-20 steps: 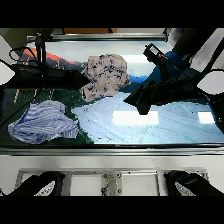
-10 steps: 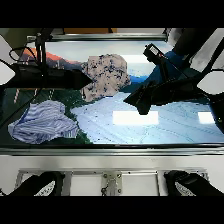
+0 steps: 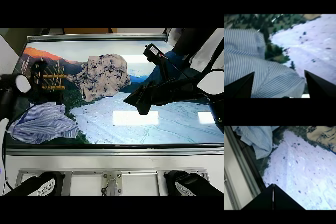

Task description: Fold the clothes and pants, and hang the long-sleeved shirts on hangers.

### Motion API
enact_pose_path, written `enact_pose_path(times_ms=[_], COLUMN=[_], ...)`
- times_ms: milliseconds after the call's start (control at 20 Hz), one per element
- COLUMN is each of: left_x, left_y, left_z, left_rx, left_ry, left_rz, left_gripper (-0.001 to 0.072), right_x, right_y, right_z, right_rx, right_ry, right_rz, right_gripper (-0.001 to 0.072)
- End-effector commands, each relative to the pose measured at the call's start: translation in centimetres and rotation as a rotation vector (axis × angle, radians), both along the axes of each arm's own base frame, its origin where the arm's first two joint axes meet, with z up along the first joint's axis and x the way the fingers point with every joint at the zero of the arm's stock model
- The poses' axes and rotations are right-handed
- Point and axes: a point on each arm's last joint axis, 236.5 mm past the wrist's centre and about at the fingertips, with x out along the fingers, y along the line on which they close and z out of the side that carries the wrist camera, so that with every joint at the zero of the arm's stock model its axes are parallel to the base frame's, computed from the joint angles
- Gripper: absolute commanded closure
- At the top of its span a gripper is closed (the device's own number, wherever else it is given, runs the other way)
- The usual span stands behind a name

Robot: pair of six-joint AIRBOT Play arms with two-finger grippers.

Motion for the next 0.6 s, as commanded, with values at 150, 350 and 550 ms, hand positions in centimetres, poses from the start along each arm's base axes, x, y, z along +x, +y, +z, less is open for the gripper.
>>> enact_pose_path(times_ms=[150,350,550], left_x=[-3.5,-4.0,-0.6], left_y=[4.8,4.5,-2.5], left_z=[-12.5,-13.3,-8.3], left_rx=[0.082,0.076,-0.087], left_ry=[0.24,0.268,0.123], left_rz=[0.121,0.118,0.052], left_gripper=[-0.0006,0.0514,0.0695], right_x=[0.0,0.0,-0.3], right_y=[0.0,0.0,0.5], right_z=[0.0,0.0,0.5], right_rx=[0.0,0.0,0.039], right_ry=[0.002,0.001,0.041], right_rz=[0.001,0.002,-0.011], right_gripper=[0.0696,0.0696,0.0696])
